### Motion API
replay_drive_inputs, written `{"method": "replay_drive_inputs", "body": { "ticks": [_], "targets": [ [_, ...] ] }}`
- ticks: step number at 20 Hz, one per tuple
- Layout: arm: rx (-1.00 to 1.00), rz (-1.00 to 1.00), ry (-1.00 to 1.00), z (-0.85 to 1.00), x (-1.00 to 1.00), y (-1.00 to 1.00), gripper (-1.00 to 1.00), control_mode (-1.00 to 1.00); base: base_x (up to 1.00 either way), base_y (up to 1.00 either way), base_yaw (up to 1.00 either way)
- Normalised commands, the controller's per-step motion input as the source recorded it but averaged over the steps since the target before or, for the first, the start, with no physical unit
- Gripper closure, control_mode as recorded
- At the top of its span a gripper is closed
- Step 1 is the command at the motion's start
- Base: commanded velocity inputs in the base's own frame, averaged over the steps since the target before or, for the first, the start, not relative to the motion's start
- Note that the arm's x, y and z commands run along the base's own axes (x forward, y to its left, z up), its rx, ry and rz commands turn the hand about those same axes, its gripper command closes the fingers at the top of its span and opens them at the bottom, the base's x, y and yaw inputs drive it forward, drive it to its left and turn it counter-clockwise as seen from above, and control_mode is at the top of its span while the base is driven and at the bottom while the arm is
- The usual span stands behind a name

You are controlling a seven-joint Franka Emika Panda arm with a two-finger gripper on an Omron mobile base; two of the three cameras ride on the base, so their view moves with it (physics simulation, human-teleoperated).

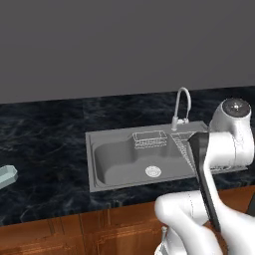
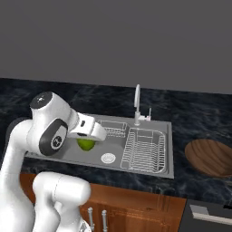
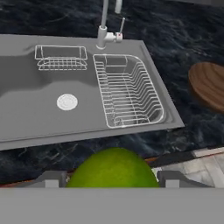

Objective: Pick the lime from the sink and place it in the bowl. Then pick the bowl and place it in the microwave. Then close the microwave door and press the start button.

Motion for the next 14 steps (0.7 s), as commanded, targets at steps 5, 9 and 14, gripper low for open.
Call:
{"method": "replay_drive_inputs", "body": {
  "ticks": [5, 9, 14],
  "targets": [
    [0.00, -0.11, 0.00, 0.72, -0.95, -0.77, 1.00, -1.00, 0.00, 0.00, 0.00],
    [0.00, -0.05, 0.00, 0.49, -0.21, -1.00, 1.00, -1.00, 0.00, 0.00, 0.00],
    [0.00, 0.00, 0.00, 0.00, 0.13, -1.00, 1.00, -1.00, 0.00, 0.00, 0.00]
  ]
}}
